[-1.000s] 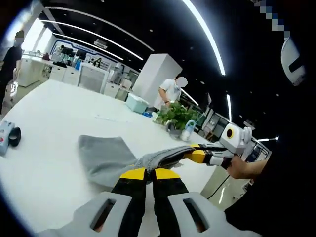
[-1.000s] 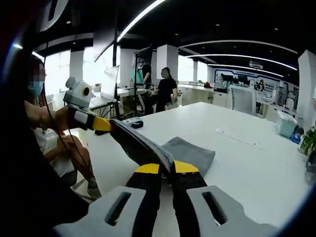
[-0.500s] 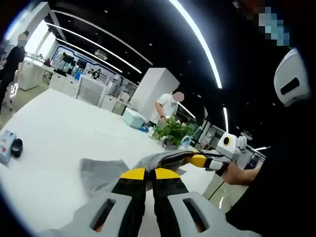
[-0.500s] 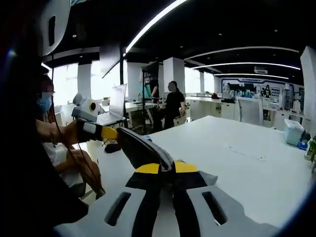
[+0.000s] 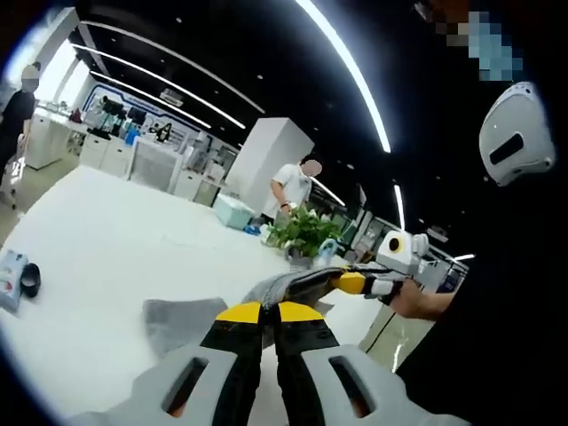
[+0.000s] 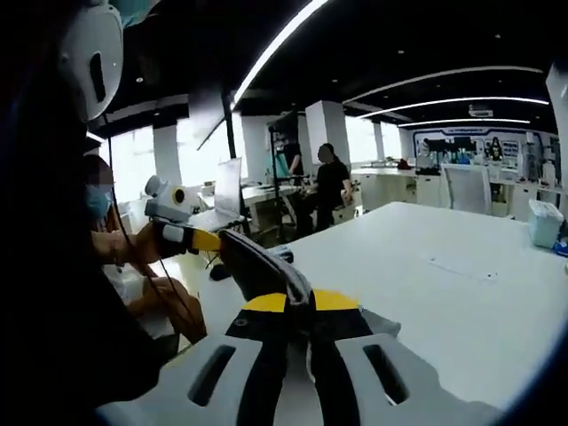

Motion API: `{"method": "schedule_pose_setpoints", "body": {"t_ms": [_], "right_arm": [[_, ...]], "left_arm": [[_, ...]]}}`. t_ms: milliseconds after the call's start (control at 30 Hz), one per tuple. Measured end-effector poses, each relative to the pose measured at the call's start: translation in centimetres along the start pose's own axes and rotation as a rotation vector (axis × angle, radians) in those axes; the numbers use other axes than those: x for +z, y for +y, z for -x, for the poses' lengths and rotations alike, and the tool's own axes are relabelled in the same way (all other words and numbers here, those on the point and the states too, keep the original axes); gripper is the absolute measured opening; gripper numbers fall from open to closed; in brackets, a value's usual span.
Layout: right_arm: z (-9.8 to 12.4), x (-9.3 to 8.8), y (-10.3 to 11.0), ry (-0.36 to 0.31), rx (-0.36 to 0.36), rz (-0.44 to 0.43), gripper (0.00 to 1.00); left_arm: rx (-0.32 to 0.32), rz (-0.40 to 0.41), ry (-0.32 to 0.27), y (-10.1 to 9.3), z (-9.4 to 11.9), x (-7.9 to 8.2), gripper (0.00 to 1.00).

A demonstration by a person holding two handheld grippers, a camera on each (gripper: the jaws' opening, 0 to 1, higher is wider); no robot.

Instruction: Fold the towel on the table until its edges align and the towel forms a compact rectangular stack.

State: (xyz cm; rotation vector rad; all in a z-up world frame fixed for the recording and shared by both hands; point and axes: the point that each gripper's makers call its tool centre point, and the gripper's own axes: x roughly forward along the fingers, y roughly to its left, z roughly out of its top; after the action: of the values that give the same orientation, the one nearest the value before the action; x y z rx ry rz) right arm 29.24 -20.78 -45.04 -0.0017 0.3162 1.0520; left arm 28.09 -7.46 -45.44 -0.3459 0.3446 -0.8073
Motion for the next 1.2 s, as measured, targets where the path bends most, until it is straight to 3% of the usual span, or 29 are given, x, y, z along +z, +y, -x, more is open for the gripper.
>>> {"method": "schedule_pose_setpoints", "body": {"t_ms": [67,100,133,167,233,300,333,367,400,467,500,567,600,633,733,1200], "right_arm": [[-0.4,-1.2,-0.3,0.073,0.022,0.049,0.05],[-0.5,-2.1,-0.2,0.128,0.056,0.038,0.05],[-0.8,-2.4,-0.4,0.142,0.071,0.042,0.05],[-1.0,-2.9,-0.2,0.176,0.118,-0.004,0.05],[-1.6,-2.7,-0.9,0.165,0.128,-0.003,0.05],[-1.9,-2.8,-1.2,0.191,0.158,-0.072,0.05],[-2.5,-2.7,-2.2,0.183,0.149,-0.046,0.05],[-2.8,-3.4,-2.5,0.244,0.174,-0.128,0.05],[-3.2,-3.6,-2.9,0.263,0.186,-0.140,0.05],[-3.8,-4.6,-3.5,0.353,0.219,-0.250,0.05],[-4.7,-4.3,-4.8,0.310,0.196,-0.187,0.05],[-5.0,-5.1,-5.2,0.364,0.212,-0.294,0.05],[-5.6,-5.0,-6.1,0.342,0.212,-0.278,0.05],[-5.6,-5.1,-5.9,0.358,0.230,-0.336,0.05],[-6.0,-5.3,-6.4,0.363,0.242,-0.388,0.05],[-7.7,-6.8,-9.0,0.371,0.228,-0.535,0.05]], "left_arm": [[-0.011,-0.015,0.071,0.1,-0.1,-1.2,0.04],[0.003,-0.031,0.101,0.5,-0.1,-1.7,0.04],[-0.005,-0.036,0.132,0.5,-0.2,-2.3,0.04],[-0.001,-0.037,0.162,0.9,-0.2,-2.7,0.04],[-0.013,-0.005,0.178,1.3,-0.4,-2.7,0.04],[-0.024,0.009,0.191,1.9,-0.7,-2.5,0.04],[-0.036,0.026,0.206,2.1,-1.0,-2.4,0.04],[-0.037,0.026,0.221,2.4,-1.3,-2.4,0.04],[-0.027,0.018,0.261,3.1,-1.7,-2.7,0.04],[0.000,0.000,0.306,4.4,-2.5,-3.0,0.04],[-0.005,0.005,0.304,4.7,-3.0,-2.9,0.04],[0.009,0.040,0.311,5.6,-3.6,-2.7,0.04],[0.009,0.052,0.318,5.9,-3.8,-2.7,0.04],[0.016,0.058,0.319,6.3,-4.0,-2.7,0.04],[0.022,0.077,0.329,7.1,-4.4,-2.8,0.04],[-0.012,0.136,0.364,10.0,-6.7,-3.3,0.04]]}}
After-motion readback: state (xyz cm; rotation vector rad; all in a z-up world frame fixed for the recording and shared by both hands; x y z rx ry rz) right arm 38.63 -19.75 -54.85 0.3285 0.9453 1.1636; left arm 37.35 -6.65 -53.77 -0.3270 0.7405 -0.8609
